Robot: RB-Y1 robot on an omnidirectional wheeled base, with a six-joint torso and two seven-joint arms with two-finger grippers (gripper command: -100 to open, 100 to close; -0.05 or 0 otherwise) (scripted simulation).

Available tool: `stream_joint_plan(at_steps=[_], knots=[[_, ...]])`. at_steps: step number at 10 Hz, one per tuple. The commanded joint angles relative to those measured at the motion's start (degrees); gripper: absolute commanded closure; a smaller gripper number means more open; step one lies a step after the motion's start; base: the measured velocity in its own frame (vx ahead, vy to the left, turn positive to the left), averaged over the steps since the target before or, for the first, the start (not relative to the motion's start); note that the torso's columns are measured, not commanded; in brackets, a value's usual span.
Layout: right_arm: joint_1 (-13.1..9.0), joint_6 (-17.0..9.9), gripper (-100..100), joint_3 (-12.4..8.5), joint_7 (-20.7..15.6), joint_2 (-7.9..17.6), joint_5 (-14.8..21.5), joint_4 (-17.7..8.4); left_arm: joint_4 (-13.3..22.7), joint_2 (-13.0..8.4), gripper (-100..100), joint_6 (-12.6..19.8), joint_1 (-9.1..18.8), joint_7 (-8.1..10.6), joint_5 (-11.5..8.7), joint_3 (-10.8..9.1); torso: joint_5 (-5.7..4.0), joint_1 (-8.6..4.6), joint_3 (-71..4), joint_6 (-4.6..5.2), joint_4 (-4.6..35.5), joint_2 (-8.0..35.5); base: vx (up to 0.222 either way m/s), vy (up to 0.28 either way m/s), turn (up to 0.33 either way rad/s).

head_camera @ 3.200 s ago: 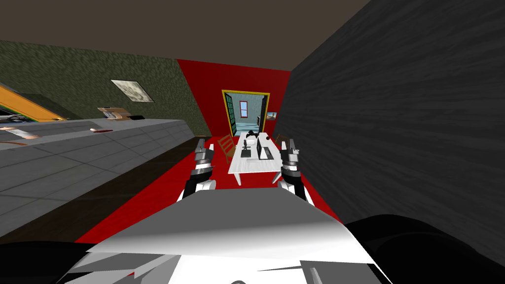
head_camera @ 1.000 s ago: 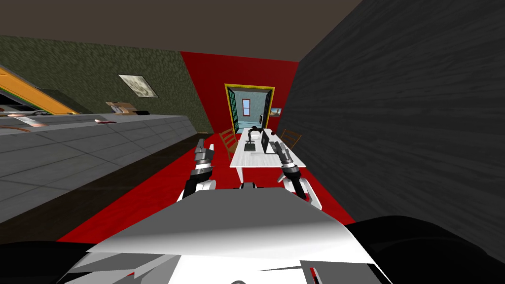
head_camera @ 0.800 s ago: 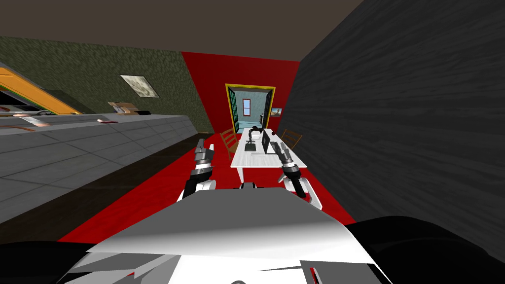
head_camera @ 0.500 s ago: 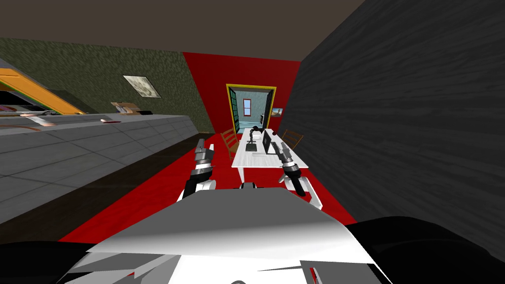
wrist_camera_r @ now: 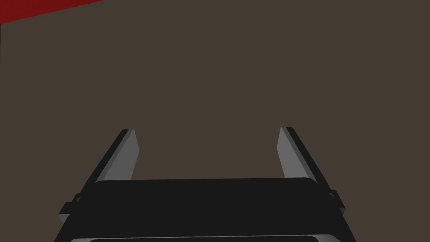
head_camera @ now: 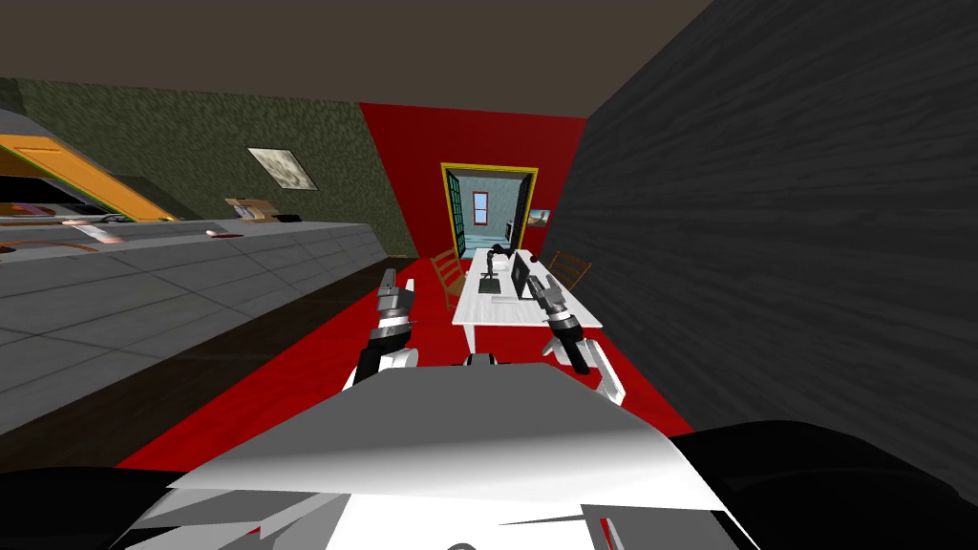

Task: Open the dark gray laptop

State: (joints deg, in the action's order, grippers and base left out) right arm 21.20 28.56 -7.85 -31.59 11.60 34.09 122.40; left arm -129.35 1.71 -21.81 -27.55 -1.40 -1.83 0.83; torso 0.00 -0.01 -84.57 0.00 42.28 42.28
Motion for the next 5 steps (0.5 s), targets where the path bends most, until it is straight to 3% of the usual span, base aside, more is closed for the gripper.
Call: stream_joint_plan(at_steps=[1, 5], knots=[[-1.28, -0.43, -100, -1.60, -4.25, 0.67, 4.03, -1.48, 0.00, 0.00, 0, 0.00, 0.00, 0.00, 0.00, 0.00, 0.00, 0.00, 0.01, 0.01, 0.00, 0.01, 0.008, 0.041, 0.028], [-3.00, -0.83, -100, -3.75, -10.19, 1.51, 9.76, -3.86, 0.00, 0.00, 0, 0.00, 0.00, 0.00, 0.00, 0.00, 0.00, -0.01, 0.01, 0.01, 0.00, 0.01, 0.008, 0.036, 0.028]])
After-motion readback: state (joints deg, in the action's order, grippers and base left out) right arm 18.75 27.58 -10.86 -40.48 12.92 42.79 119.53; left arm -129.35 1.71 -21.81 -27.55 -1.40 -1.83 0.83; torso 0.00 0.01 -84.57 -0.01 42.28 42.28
